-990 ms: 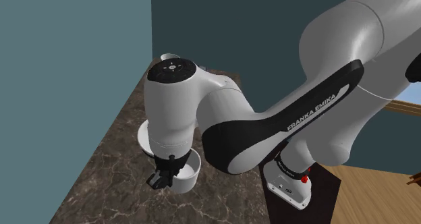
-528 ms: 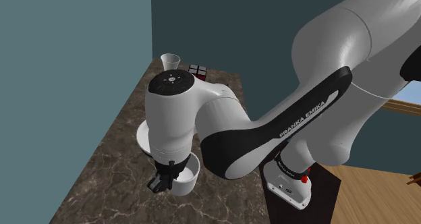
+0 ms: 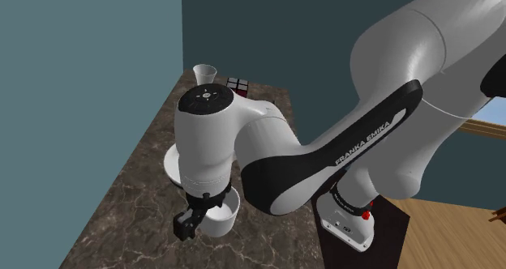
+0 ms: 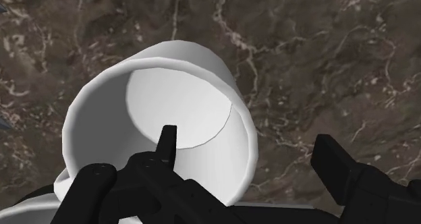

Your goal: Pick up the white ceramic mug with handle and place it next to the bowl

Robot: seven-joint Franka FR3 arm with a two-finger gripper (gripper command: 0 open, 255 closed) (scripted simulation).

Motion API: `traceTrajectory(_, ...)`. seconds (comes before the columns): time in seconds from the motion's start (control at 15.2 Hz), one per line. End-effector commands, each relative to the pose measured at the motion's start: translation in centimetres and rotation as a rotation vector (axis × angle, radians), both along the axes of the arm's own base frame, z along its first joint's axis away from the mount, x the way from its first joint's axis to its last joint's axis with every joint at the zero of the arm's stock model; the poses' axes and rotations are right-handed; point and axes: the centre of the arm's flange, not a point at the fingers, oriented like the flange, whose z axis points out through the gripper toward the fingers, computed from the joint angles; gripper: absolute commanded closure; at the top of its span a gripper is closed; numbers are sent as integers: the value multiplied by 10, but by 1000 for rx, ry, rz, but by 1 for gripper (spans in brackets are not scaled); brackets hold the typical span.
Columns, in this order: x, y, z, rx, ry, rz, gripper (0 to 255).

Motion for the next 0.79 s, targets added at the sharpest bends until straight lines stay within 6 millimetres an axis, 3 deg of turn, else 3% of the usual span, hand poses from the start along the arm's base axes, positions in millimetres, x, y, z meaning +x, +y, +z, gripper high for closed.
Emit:
traceTrajectory(0.0, 0, 0, 0, 0, 0, 0, 0)
traceTrajectory(0.26, 3, 1, 50, 0, 0, 0, 0)
traceTrajectory(0.73, 3, 1, 50, 0, 0, 0, 0)
